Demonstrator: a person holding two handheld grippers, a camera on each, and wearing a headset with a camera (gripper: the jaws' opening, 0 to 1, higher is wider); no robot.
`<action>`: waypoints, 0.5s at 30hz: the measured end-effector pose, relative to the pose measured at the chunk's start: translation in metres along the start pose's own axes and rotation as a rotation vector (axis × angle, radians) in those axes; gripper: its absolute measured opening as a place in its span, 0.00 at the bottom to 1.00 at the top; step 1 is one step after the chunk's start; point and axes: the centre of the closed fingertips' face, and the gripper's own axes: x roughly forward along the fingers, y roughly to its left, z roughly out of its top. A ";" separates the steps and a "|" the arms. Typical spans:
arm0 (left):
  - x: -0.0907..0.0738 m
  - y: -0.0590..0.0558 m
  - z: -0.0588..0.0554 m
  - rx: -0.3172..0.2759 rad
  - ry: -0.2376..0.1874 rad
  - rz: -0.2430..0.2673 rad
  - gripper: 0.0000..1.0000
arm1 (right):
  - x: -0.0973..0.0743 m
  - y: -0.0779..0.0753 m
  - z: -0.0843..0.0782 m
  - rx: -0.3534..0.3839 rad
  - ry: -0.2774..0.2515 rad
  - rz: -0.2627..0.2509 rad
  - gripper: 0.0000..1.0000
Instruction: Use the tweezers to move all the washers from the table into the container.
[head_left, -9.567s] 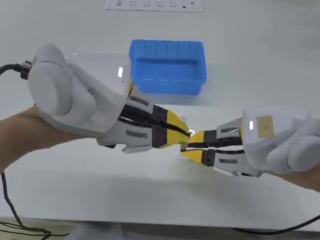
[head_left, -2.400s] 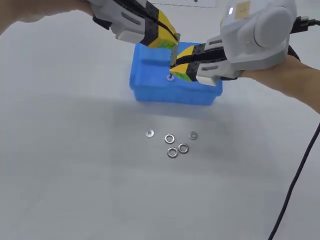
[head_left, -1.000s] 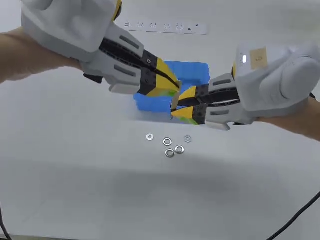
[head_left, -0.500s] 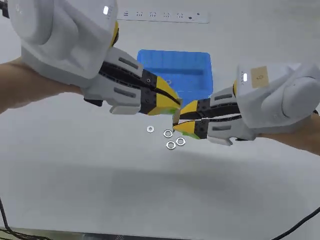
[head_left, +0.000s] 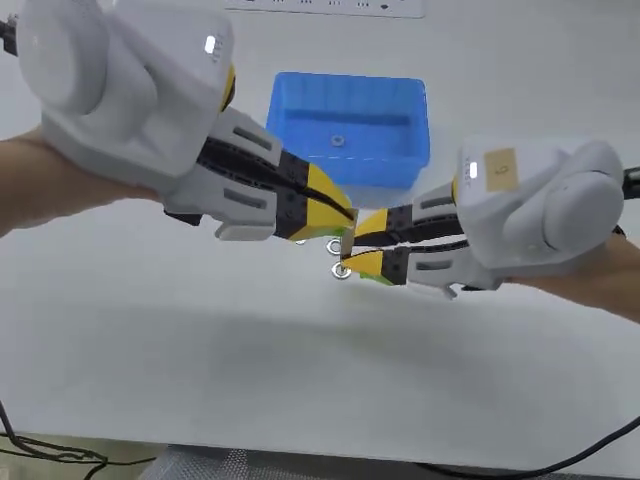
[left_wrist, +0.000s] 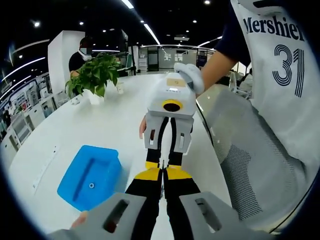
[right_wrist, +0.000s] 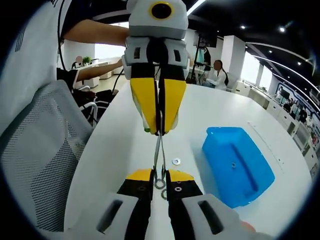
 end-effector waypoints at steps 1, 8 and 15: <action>0.000 -0.001 -0.001 -0.001 0.000 0.001 0.05 | 0.000 0.001 -0.001 0.004 0.000 0.002 0.11; 0.003 -0.006 -0.007 -0.009 0.001 0.001 0.05 | 0.004 0.004 -0.005 0.009 0.015 0.016 0.11; 0.004 -0.010 -0.006 -0.020 -0.006 0.000 0.05 | 0.006 0.004 -0.007 0.020 0.015 0.022 0.11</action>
